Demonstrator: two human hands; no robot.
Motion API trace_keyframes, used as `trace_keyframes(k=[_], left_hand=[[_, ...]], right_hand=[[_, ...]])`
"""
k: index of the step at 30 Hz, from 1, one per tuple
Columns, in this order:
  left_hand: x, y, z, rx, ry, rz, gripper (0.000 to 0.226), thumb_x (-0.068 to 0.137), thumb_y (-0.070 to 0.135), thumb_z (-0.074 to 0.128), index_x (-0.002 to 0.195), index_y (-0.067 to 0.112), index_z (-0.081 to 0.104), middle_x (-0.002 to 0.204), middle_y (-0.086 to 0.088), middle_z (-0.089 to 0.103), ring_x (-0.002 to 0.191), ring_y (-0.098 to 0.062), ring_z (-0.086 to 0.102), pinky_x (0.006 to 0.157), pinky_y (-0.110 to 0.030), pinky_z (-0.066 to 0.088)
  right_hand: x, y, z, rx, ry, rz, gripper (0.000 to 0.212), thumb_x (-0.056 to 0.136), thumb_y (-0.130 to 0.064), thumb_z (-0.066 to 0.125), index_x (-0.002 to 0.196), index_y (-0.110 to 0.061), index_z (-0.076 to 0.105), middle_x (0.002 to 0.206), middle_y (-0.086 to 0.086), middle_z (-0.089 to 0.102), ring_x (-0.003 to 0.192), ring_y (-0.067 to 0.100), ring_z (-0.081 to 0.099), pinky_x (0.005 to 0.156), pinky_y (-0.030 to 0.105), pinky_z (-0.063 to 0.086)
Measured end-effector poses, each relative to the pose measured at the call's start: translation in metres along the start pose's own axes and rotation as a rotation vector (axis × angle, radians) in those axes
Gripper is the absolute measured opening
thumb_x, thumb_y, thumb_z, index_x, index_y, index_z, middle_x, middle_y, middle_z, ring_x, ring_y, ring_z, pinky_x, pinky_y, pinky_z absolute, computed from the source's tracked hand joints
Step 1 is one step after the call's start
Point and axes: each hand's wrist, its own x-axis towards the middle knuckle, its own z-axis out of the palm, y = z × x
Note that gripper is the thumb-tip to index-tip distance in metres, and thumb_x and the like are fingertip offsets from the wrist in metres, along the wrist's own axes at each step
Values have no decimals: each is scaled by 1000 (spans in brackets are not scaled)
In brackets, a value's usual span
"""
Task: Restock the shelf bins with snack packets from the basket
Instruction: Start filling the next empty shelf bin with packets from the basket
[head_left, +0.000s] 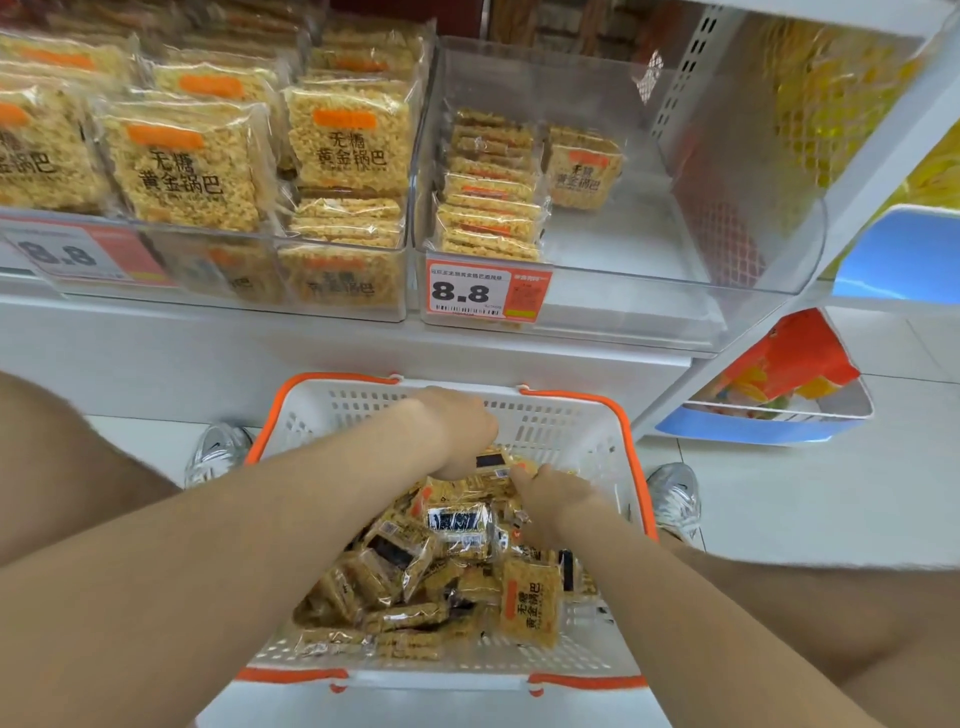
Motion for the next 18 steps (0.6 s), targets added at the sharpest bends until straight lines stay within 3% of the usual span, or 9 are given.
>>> trace_keyframes(k=[2,5,9,12,15,18], left_hand=[[2,2,-1,-11,4,-1,20,102,14,48,82,19,50,87,-1,60,65,-17,54,52,-31,43],[4,3,-4,-29,1,5,27,103,12,49,76,20,46,82,-1,56,61,-16,49,51,-30,40],[0,-4,-3,-56,-1,-7,10,99,7,58,100,15,64,92,-4,60,65,-18,54,52,-31,41],[-5,-15,3,-112,-70,-24,34,96,4,68,129,13,66,120,-7,67,94,-24,67,71,-36,55],[-15,-27,6,-182,-84,-67,49,98,3,63,145,14,54,135,-9,62,117,-31,63,90,-40,54],[-23,-38,9,-264,-109,-108,67,94,5,68,155,19,42,141,-9,57,124,-35,58,98,-45,54]], right_hand=[[2,-2,-1,1,4,-8,75,98,-20,64,158,-16,20,129,16,57,111,33,63,79,40,52],[4,-3,-12,63,-16,-24,61,93,-6,65,146,-14,37,122,12,58,99,28,60,77,38,53],[0,1,-35,99,59,-25,26,91,-11,63,114,-18,55,102,4,60,90,25,60,72,36,52],[-2,8,-55,209,212,0,36,86,-24,66,121,-27,56,110,-1,65,92,23,62,72,35,54],[-10,15,-71,456,185,-50,52,83,-15,67,130,-28,52,113,-1,64,92,20,64,63,35,52],[-23,17,-81,747,216,-109,41,87,-6,63,125,-19,59,93,7,62,77,20,65,58,35,52]])
